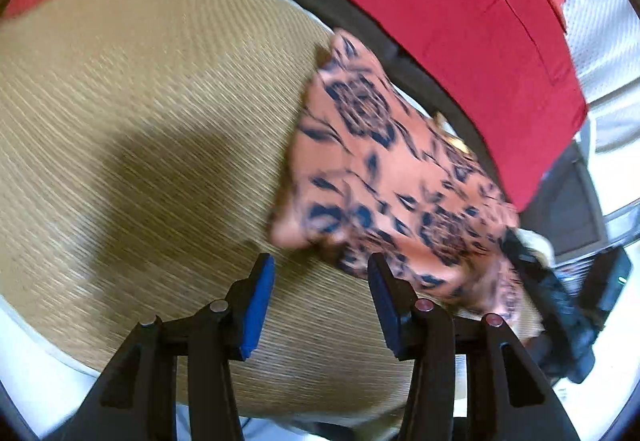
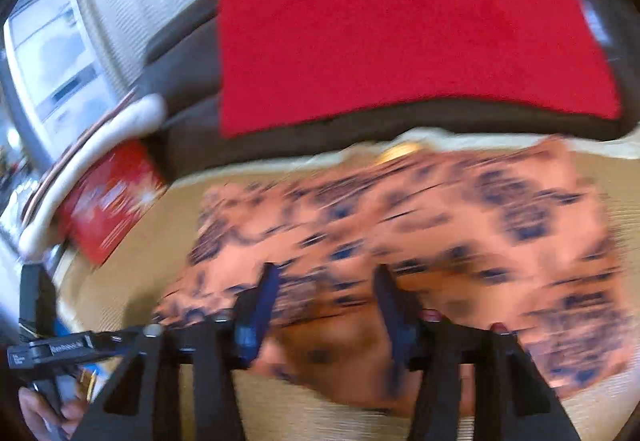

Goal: Fold small clothes

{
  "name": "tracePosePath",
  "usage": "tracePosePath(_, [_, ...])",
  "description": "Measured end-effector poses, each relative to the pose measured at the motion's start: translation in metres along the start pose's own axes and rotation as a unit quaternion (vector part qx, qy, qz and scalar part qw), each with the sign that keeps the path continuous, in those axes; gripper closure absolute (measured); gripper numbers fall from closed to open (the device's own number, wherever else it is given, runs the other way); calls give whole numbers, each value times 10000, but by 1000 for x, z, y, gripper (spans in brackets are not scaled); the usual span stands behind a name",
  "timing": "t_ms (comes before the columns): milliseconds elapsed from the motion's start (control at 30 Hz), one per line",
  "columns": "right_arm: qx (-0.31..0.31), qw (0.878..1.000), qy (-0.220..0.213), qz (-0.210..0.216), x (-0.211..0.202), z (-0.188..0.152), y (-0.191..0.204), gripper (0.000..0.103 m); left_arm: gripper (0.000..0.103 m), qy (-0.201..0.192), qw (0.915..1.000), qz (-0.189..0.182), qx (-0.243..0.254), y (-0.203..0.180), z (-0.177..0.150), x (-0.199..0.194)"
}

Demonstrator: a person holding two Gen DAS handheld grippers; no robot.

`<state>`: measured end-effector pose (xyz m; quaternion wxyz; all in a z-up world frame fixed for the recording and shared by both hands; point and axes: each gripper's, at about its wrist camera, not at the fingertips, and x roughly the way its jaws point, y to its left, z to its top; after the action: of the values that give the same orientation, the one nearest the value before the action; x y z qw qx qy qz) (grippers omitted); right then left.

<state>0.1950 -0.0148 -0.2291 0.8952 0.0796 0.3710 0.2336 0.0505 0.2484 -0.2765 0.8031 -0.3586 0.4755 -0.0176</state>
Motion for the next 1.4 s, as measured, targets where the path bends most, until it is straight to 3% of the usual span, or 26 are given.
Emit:
tracePosePath(67, [7, 9995, 300, 29, 21, -3, 12, 65, 51, 108, 9996, -244, -45, -7, 2, 10])
tracePosePath(133, [102, 9975, 634, -291, 41, -11, 12, 67, 48, 113, 9990, -386, -200, -9, 8, 20])
tracePosePath(200, [333, 9954, 825, -368, 52, -15, 1, 80, 44, 88, 9981, -412, -458, -2, 21, 30])
tracePosePath(333, [447, 9947, 916, -144, 46, -17, -14, 85, 44, 12, 9943, -438, -968, 11, 33, 38])
tracePosePath(367, [421, 9946, 933, -163, 45, -17, -18, 91, 44, -66, 9930, -503, -1070, 12, 35, 36])
tracePosePath(433, [449, 9943, 967, -49, 41, -17, -28, 92, 46, -321, 9926, -425, -1095, 11, 37, 31])
tracePosePath(467, [502, 9939, 987, 24, 40, -19, -31, 93, 52, -485, 9934, -285, -1003, 7, 39, 30])
tracePosePath(500, [550, 9933, 1010, 94, 39, -20, -35, 94, 71, -594, 9939, -123, -926, 6, 38, 26])
tracePosePath(533, [602, 9924, 1053, 199, 37, -20, -40, 95, 80, -673, 9941, 93, -841, 4, 37, 26])
tracePosePath(600, [641, 9915, 1093, 303, 38, -20, -44, 96, 88, -779, 9937, 251, -772, -1, 36, 30])
tracePosePath(733, [605, 9906, 1145, 447, 34, -22, -50, 97, 88, -828, 9940, 282, -649, -19, 40, 53])
tracePosePath(767, [627, 9899, 1165, 505, 32, -23, -53, 97, 80, -806, 9942, 299, -653, -21, 41, 58])
tracePosePath(800, [666, 9892, 1182, 558, 33, -23, -53, 98, 63, -760, 9941, 294, -717, -22, 42, 62])
tracePosePath(900, [900, 9841, 1289, 827, 32, -23, -66, 98, 61, -856, 9930, 157, -802, -28, 43, 72])
tracePosePath(933, [1008, 9813, 1343, 942, 29, -22, -72, 98, 66, -889, 9931, 275, -717, -32, 43, 74])
tracePosePath(967, [1071, 9795, 1363, 1028, 26, -21, -78, 98, 84, -925, 9929, 453, -594, -38, 44, 76])
tracePosePath(1033, [1184, 9784, 1212, 1181, 14, -18, -84, 97, 89, -1048, 9922, 535, -407, -44, 44, 69])
tracePosePath(1100, [1244, 9812, 743, 1271, -8, -9, -95, 93, 91, -1285, 9898, 609, -120, -64, 44, 61])
tracePosePath(1167, [1450, 9839, 299, 997, -30, -1, -122, 93, 92, -1481, 9865, 666, 220, -86, 44, 54])
tracePosePath(1200, [1556, 9834, 277, 889, -32, 0, -131, 92, 92, -1580, 9841, 681, 448, -101, 43, 50])
tracePosePath(1233, [1742, 9809, 391, 772, -29, -1, -145, 92, 93, -1671, 9811, 697, 682, -117, 43, 46])
tracePosePath(1300, [2116, 9669, 1170, 815, -6, -13, -172, 99, 93, -1809, 9739, 721, 1166, -149, 40, 38])
tracePosePath(1400, [2648, 9484, 1184, 1278, -14, -14, -196, 97, 93, -1966, 9547, 677, 2127, -210, 25, 33])
